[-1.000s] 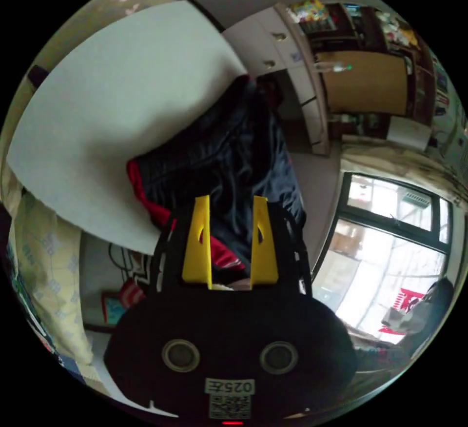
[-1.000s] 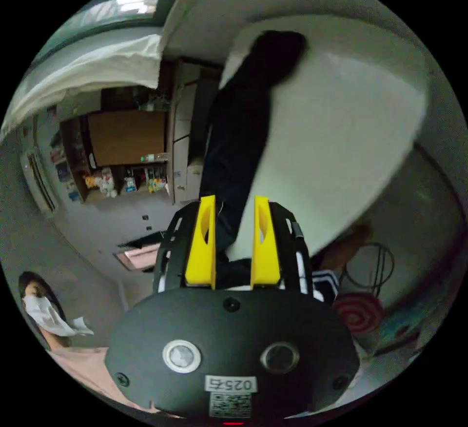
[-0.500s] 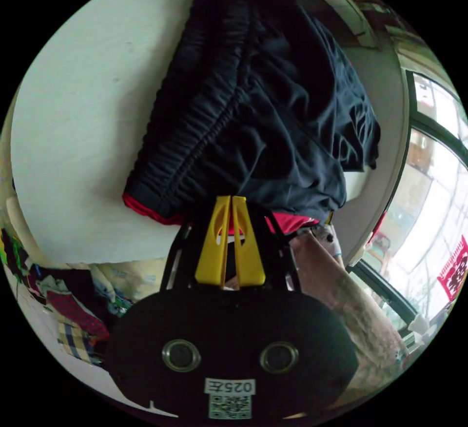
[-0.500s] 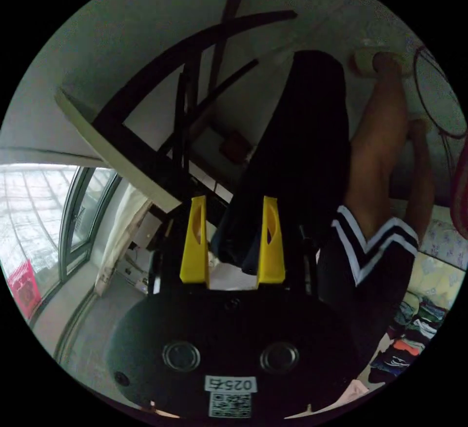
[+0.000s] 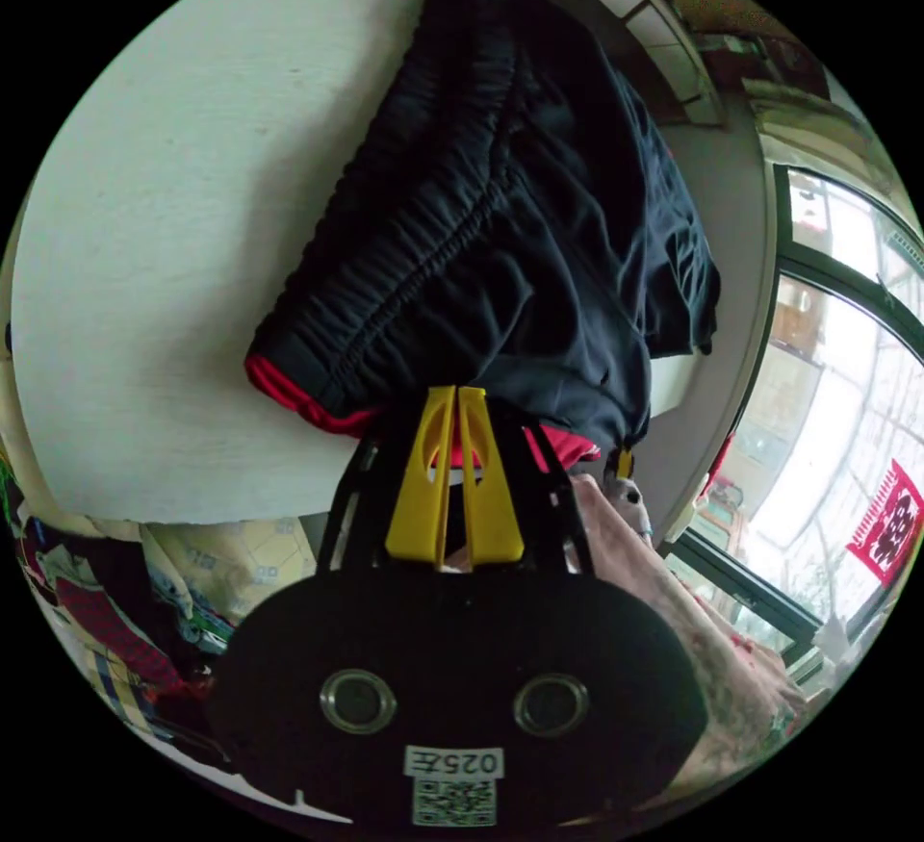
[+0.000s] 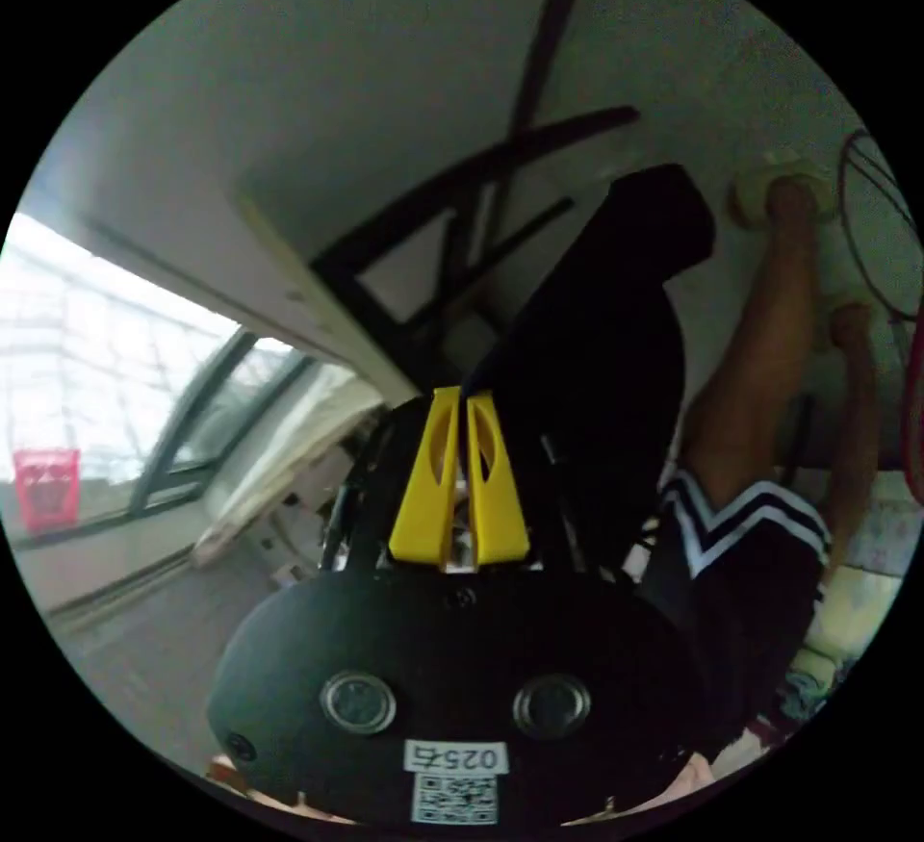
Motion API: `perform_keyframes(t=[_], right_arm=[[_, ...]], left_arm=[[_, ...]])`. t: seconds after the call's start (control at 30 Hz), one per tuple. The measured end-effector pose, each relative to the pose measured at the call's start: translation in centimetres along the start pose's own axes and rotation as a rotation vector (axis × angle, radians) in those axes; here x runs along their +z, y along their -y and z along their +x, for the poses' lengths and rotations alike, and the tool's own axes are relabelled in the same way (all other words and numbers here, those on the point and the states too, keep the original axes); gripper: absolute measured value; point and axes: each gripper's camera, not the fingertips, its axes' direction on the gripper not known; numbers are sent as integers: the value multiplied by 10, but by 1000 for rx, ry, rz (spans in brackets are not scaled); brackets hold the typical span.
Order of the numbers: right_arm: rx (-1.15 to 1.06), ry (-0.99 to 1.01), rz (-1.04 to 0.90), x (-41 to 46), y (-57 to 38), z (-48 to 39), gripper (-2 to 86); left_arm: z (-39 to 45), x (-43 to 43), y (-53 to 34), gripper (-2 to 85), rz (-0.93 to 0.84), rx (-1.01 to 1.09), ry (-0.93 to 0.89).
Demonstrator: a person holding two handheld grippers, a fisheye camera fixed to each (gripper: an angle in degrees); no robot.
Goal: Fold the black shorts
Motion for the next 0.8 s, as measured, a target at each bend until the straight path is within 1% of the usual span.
perform_keyframes(t=[0.03, 0.07, 0.1, 0.13, 0.17, 0.2, 0.27, 0.3, 0.37, 0.4, 0.43, 0.47, 0.5, 0.53, 0.57, 0.6, 0.63, 0.67, 0.73, 0.77, 0.8], right_arm=[[-40, 121, 26, -11, -15, -5, -8], [-101, 172, 24, -16, -31, -18, -7], [-146, 168, 7, -15, -40, -28, -7], [-264, 123, -40, -7, -58, -55, -7], [-421, 34, -92, 11, -75, -86, -7], [-495, -21, -115, 24, -84, -102, -7], [-697, -276, -161, 93, -106, -153, -7], [-741, -350, -160, 114, -109, -163, -7], [-909, -626, -213, 210, -113, -182, -6], [-934, -671, -243, 236, -113, -182, -6], [-986, -764, -331, 286, -111, -175, -6], [-1003, -897, -371, 332, -106, -160, -5], [-1002, -974, -391, 353, -103, -151, -5], [-985, -1130, -430, 389, -94, -129, -4], [-939, -1235, -467, 415, -85, -108, -2], [-921, -1268, -489, 425, -81, -99, -1], [-929, -1221, -494, 433, -79, -93, 3], [-873, -1203, -494, 437, -75, -88, 17], [-849, -1147, -488, 436, -77, -82, 43], [-909, -1077, -471, 429, -91, -83, 59], [-952, -1055, -453, 424, -101, -85, 64]], left_arm=[[-5, 0, -4, -9, 16, -10, -21], [-10, 1, -7, -9, 28, -23, -52], [-12, 2, -9, -9, 34, -29, -66], [-17, 3, -14, -9, 52, -43, -88], [-19, 4, -18, -9, 67, -56, -100], [-20, 5, -21, -9, 75, -63, -101], [-20, 7, -29, -9, 104, -88, -95], [-20, 8, -30, -9, 109, -94, -96], [-20, 16, -40, -9, 137, -137, -121], [-20, 18, -42, -9, 147, -148, -128], [-21, 21, -47, -9, 168, -172, -138], [-22, 22, -51, -9, 191, -194, -137], [-23, 22, -54, -9, 201, -204, -136], [-25, 24, -58, -9, 221, -224, -138], [-28, 25, -63, -9, 239, -249, -146], [-29, 26, -65, -9, 248, -262, -150], [-32, 28, -70, -9, 270, -284, -158], [-35, 30, -74, -8, 292, -305, -168], [-40, 34, -81, -8, 323, -328, -177], [-42, 36, -86, -7, 343, -339, -180], [-43, 37, -88, -7, 355, -344, -182]])
